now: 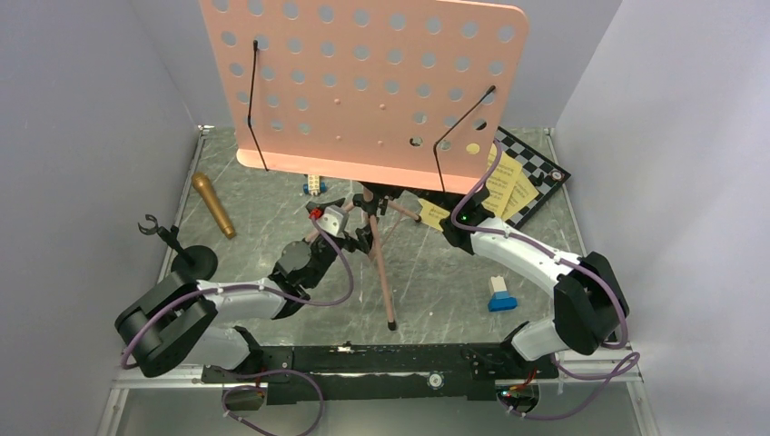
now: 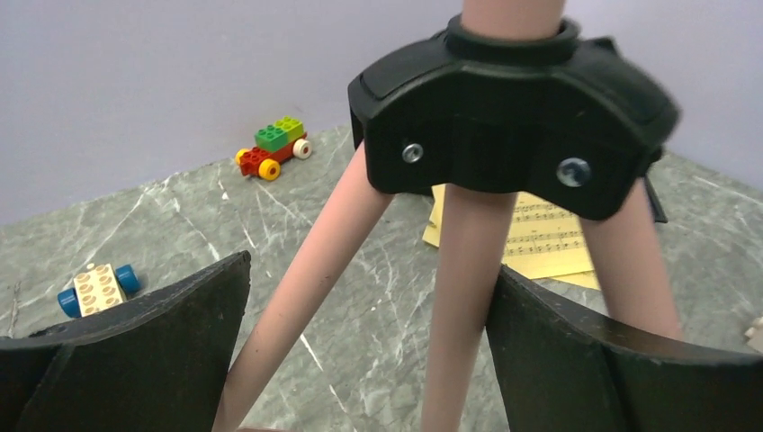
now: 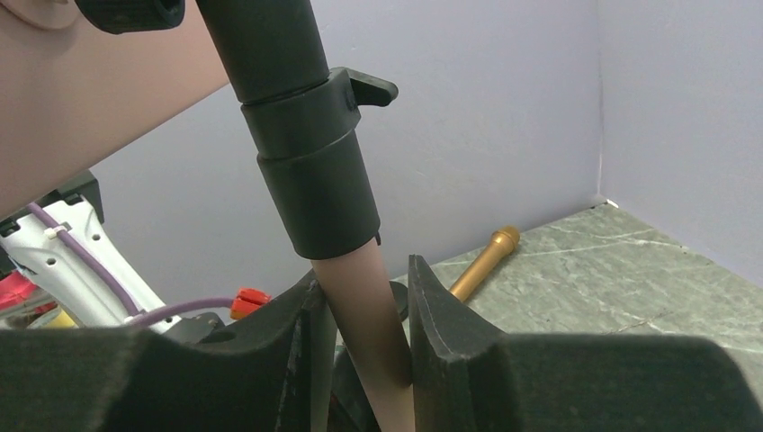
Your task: Pack up the instrument practice props
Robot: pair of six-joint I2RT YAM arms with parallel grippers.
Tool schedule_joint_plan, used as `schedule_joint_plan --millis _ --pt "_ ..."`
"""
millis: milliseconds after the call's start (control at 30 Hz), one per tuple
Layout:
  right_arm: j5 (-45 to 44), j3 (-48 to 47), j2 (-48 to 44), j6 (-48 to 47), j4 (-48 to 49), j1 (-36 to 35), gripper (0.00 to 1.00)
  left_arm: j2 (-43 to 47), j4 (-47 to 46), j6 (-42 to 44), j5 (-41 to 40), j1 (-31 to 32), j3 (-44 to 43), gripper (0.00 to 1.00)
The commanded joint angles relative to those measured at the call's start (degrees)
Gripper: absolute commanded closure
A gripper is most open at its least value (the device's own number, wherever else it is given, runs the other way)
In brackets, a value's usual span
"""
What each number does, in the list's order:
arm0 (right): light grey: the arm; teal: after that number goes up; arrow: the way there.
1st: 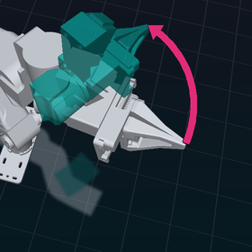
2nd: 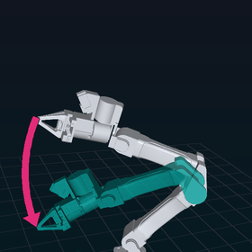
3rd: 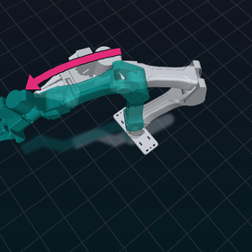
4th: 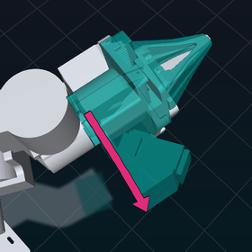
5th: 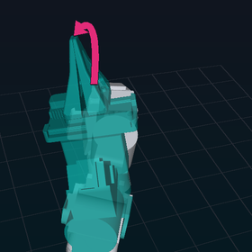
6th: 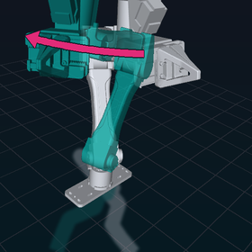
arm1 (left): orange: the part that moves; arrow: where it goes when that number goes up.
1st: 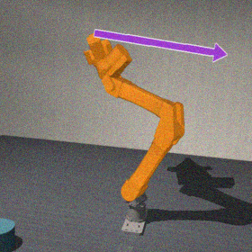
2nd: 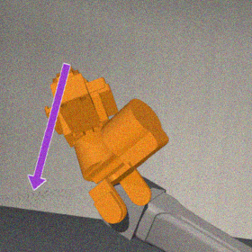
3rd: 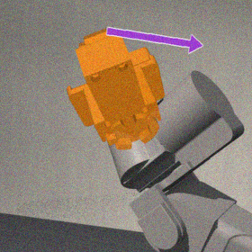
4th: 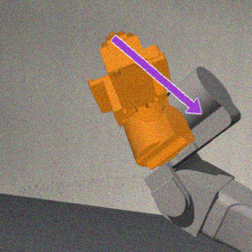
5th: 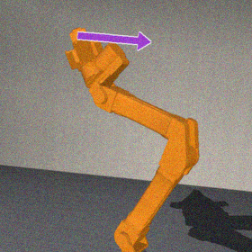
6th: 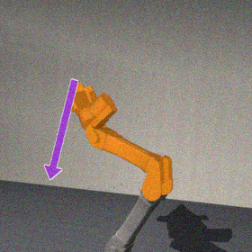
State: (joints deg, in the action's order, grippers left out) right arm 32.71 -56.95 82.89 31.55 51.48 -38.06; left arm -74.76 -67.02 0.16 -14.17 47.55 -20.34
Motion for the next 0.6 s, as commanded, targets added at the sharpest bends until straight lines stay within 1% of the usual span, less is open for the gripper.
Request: schedule_joint_plan --millis 0,67,133,233,433,500,567 --pt "-2.69 3.24 -0.17 8.54 -8.62 -1.22 1.00 -3.06 0.54 3.75 -0.91 1.55 -3.24 0.01" --pt "-2.71 3.58 -0.22 8.44 -8.68 -1.22 1.00 -4.72 0.49 4.20 -2.44 1.56 -3.85 0.04" --pt "-2.74 3.85 -0.35 8.44 -8.54 -1.27 1.00 -5.71 0.31 4.14 -2.38 1.50 -3.79 0.12" --pt "-2.74 3.67 -0.46 7.86 -8.96 -1.22 1.00 -5.86 -0.51 3.37 -2.05 1.54 -2.58 0.31" --pt "-2.42 2.40 0.24 8.50 -7.93 -1.47 1.00 -4.56 -2.19 2.73 -4.95 1.61 -0.06 0.69" --pt "-2.58 1.63 0.57 8.47 -7.73 -1.82 1.00 -3.57 -2.19 2.59 -5.66 1.58 0.26 0.78" --pt "-2.65 0.52 0.90 8.21 -7.87 -2.05 1.00 -2.14 -1.89 2.93 -5.74 1.56 0.49 0.82"
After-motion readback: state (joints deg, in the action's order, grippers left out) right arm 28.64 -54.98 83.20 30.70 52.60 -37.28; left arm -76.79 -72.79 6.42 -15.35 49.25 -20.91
